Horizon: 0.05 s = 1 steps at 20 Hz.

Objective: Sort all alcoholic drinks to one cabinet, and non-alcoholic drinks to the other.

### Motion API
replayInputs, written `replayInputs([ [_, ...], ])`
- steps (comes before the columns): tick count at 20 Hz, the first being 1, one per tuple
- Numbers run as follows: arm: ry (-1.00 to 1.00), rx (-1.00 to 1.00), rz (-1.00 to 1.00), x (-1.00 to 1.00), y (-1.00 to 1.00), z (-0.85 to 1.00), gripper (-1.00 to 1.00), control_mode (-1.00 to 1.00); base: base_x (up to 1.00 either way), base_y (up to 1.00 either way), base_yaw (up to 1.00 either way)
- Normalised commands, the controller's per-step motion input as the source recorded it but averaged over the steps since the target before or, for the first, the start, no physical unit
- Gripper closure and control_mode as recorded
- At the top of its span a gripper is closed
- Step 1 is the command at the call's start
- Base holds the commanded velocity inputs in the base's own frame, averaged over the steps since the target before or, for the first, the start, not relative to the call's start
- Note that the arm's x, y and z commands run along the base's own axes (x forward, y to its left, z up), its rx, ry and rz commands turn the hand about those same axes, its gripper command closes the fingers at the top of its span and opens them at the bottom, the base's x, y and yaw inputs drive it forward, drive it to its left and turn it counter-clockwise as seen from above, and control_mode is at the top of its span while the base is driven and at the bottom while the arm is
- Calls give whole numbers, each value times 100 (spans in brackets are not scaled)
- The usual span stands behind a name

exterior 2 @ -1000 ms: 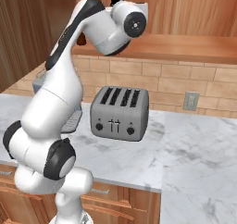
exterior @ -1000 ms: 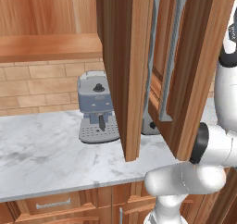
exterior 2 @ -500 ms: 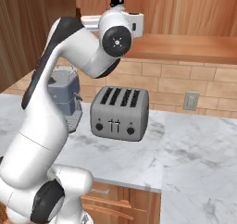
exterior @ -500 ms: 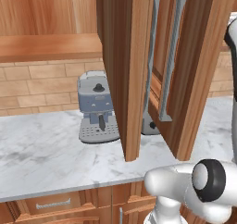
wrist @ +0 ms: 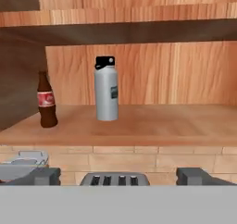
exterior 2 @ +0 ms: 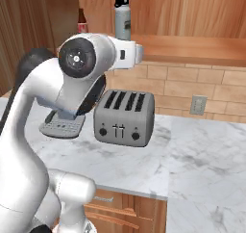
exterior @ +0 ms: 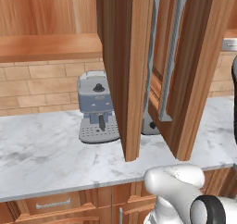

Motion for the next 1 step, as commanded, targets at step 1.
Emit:
replayInputs([
  [1, 36, -4, -14, -100, -28, -70, -100, -100, 0, 0, 0],
])
